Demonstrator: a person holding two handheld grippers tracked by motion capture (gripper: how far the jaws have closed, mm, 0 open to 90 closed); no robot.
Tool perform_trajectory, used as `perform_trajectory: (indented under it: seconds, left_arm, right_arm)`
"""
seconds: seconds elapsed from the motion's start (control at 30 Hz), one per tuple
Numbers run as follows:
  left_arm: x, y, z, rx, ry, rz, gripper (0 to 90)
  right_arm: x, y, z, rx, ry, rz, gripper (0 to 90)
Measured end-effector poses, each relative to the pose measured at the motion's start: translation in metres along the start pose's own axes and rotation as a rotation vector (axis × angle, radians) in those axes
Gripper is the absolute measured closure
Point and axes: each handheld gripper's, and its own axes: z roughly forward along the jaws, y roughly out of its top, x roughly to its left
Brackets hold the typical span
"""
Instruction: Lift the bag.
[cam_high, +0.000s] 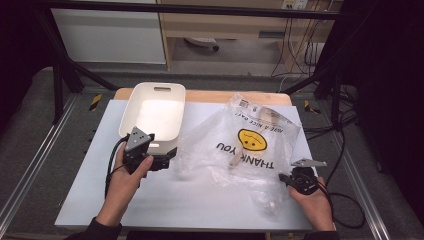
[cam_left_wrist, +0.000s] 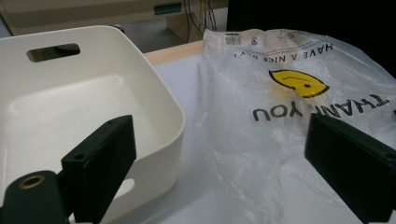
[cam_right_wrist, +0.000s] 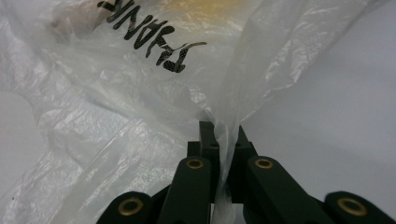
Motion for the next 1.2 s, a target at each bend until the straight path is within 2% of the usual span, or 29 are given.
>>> perform_trajectory:
  seconds: [0.07, 0.2, 0.3, 0.4, 0.53, 0.67, 0.87, 0.93, 1.07, 1.13, 1.2]
  left_arm:
    - [-0.003, 0.000, 0.001, 0.004, 0.001, 0.007, 8.9]
    - [-0.011, -0.001, 0.004, 0.012, -0.022, 0.021, 8.9]
    - [-0.023, -0.002, 0.009, 0.030, -0.057, 0.039, 8.9]
    - [-0.034, -0.005, 0.015, 0.044, -0.070, 0.063, 8.9]
    - [-0.046, -0.010, 0.024, 0.062, -0.083, 0.075, 8.9]
    - [-0.057, -0.019, 0.036, 0.089, -0.092, 0.081, 9.0]
    - [-0.071, -0.032, 0.056, 0.134, -0.075, 0.105, 9.0]
    - [-0.072, -0.037, 0.064, 0.157, -0.068, 0.104, 9.2]
    - [-0.070, -0.044, 0.078, 0.200, -0.080, 0.067, 10.8]
    - [-0.073, -0.045, 0.082, 0.201, -0.093, 0.082, 11.7]
    - [-0.074, -0.045, 0.085, 0.192, -0.084, 0.088, 11.5]
  right_arm:
    - [-0.006, -0.002, -0.001, 0.004, -0.014, 0.013, 90.0]
    - [-0.017, -0.002, -0.004, -0.007, -0.034, 0.042, 90.0]
    - [-0.023, -0.003, -0.004, -0.010, -0.060, 0.053, 90.0]
    - [-0.029, -0.003, -0.002, -0.012, -0.086, 0.064, 90.0]
    - [-0.036, -0.003, 0.000, -0.006, -0.124, 0.070, 90.0]
    - [-0.040, -0.005, 0.002, 0.000, -0.121, 0.089, 90.0]
    - [-0.039, -0.005, 0.002, 0.003, -0.116, 0.079, 90.0]
    - [-0.039, -0.005, 0.002, 0.003, -0.114, 0.079, 90.0]
    - [-0.037, -0.004, 0.002, 0.005, -0.108, 0.071, 90.0]
    - [-0.037, -0.004, 0.002, 0.004, -0.105, 0.065, 90.0]
    - [-0.037, -0.004, 0.002, 0.005, -0.102, 0.067, 90.0]
